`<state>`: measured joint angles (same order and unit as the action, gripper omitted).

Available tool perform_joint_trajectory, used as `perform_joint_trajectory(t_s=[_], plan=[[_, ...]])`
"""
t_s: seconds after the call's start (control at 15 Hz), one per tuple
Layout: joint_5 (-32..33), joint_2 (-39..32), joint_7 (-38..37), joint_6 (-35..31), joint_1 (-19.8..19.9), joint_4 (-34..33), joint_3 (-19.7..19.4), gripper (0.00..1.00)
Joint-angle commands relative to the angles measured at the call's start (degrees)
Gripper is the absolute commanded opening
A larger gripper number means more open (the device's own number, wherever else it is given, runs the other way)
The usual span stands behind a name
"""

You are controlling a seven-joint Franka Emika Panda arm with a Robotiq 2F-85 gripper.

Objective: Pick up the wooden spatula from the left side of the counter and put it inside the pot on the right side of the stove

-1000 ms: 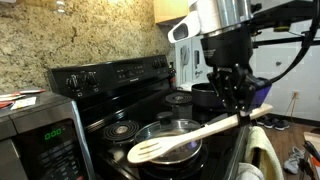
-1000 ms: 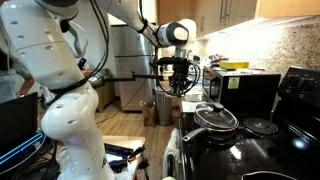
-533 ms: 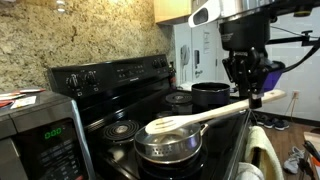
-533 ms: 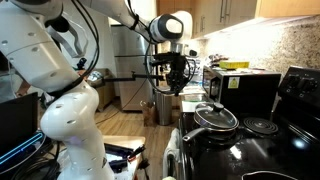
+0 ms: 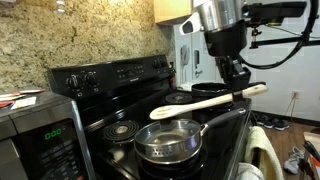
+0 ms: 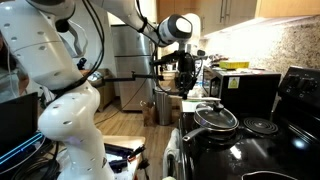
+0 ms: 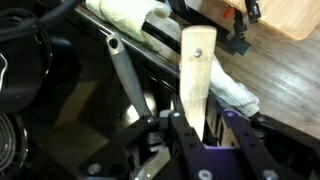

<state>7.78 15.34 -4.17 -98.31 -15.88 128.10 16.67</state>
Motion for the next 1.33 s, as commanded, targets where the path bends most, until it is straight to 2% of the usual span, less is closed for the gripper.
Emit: perform_joint_trajectory(t_s=[0.0,0.27,0.4,0.53,0.6,0.67,0.93,1.0,1.27], plan=[[2.0,-5.2,-5.1,6.3,3.4,-7.1,-1.1,0.07],[1.3,-9.5,-8.5,10.8,6.4,-13.5,-4.2,0.07],[-1.6,-10.4,-9.2,11.3,7.7,-15.6,-6.4,0.07],[-7.2,-10.6,-5.9,7.1,8.0,-16.1,-8.3,0.07],[-7.9,-10.5,-4.0,2.3,7.1,-15.8,-7.8,0.07],[-5.4,-10.0,-5.9,5.9,7.7,-14.8,-8.1,0.27],[-6.7,-10.3,-5.2,2.7,7.0,-15.3,-7.7,0.27],[-3.0,-11.4,-12.6,1.5,7.1,-16.3,-6.9,0.07],[-1.3,-13.5,-23.7,2.0,8.1,-18.7,-7.9,0.07]])
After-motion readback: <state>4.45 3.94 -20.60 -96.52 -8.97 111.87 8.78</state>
